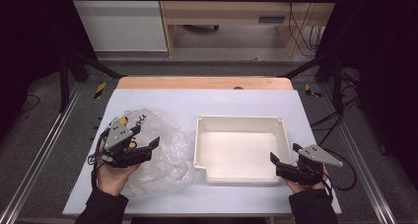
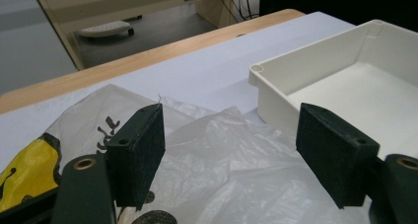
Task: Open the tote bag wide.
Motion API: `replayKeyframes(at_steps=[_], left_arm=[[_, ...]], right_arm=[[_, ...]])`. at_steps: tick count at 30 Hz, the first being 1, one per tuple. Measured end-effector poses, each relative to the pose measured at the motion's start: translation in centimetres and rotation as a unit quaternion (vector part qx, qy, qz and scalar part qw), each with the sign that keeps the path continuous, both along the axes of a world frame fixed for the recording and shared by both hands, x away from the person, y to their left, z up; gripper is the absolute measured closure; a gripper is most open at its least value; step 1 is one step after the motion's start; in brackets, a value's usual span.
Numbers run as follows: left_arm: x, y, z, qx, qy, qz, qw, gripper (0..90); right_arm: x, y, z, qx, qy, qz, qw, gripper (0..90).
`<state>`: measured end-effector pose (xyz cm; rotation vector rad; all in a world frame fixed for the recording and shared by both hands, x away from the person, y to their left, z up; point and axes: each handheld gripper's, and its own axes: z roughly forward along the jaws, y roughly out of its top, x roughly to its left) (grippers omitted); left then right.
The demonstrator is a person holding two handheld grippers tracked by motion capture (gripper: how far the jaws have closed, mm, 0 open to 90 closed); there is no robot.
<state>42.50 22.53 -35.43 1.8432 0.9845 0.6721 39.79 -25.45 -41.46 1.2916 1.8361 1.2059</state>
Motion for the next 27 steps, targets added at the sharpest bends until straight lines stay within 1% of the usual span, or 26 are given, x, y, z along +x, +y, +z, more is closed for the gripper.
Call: replayKeyframes(at_steps=[1,2,5,9,10,12,13,14,16,19,23,24,25,26,27], left_arm=[[0.3,0.2,-0.3,0.002,0.008,0.002,1.0000,26.4],[0.3,0.2,-0.3,0.002,0.008,0.002,1.0000,26.6],[0.6,0.5,-0.7,-0.003,0.019,0.002,0.9998,27.2],[0.8,0.7,-1.4,-0.002,0.031,0.002,0.9995,27.7],[0.9,0.8,-1.5,0.001,0.034,0.002,0.9994,28.2],[0.9,0.8,-1.7,0.001,0.037,0.002,0.9993,29.2],[1.0,0.9,-1.9,0.006,0.046,0.001,0.9989,30.4],[1.0,0.9,-1.9,0.006,0.046,0.001,0.9989,31.8],[1.1,1.1,-2.3,0.010,0.055,0.004,0.9984,33.0],[1.1,1.3,-2.8,0.026,0.066,0.012,0.9974,38.0],[1.1,1.5,-3.2,0.031,0.071,0.019,0.9968,47.6],[1.1,1.6,-3.2,0.034,0.072,0.022,0.9966,47.6],[1.2,1.6,-3.4,0.037,0.074,0.024,0.9963,54.9],[1.2,1.6,-3.4,0.037,0.074,0.024,0.9963,57.9],[1.2,1.7,-3.5,0.039,0.076,0.028,0.9959,57.9]], right_arm=[[0.1,0.1,0.0,-0.001,0.001,0.001,1.0000,15.1],[0.1,0.1,0.0,-0.001,0.001,0.001,1.0000,15.1],[0.1,0.3,0.0,-0.002,0.001,0.003,1.0000,15.1],[0.1,0.3,-0.1,-0.003,0.003,0.005,1.0000,15.1],[0.1,0.4,-0.1,-0.004,0.002,0.006,1.0000,15.1],[0.2,0.4,-0.1,-0.004,0.004,0.007,1.0000,15.1],[0.2,0.4,-0.1,-0.005,0.004,0.007,1.0000,15.1],[0.2,0.4,-0.2,-0.006,0.004,0.008,0.9999,15.1],[0.2,0.4,-0.2,-0.004,0.005,0.008,0.9999,15.1],[0.2,0.4,-0.2,-0.005,0.007,0.009,0.9999,15.1],[0.2,0.5,-0.2,-0.006,0.006,0.010,0.9999,15.1],[0.2,0.5,-0.2,-0.006,0.006,0.010,0.9999,15.1],[0.2,0.4,-0.2,-0.006,0.005,0.010,0.9999,15.1],[0.2,0.4,-0.2,-0.006,0.005,0.010,0.9999,15.1],[0.2,0.4,-0.2,-0.006,0.005,0.010,0.9999,15.1]])
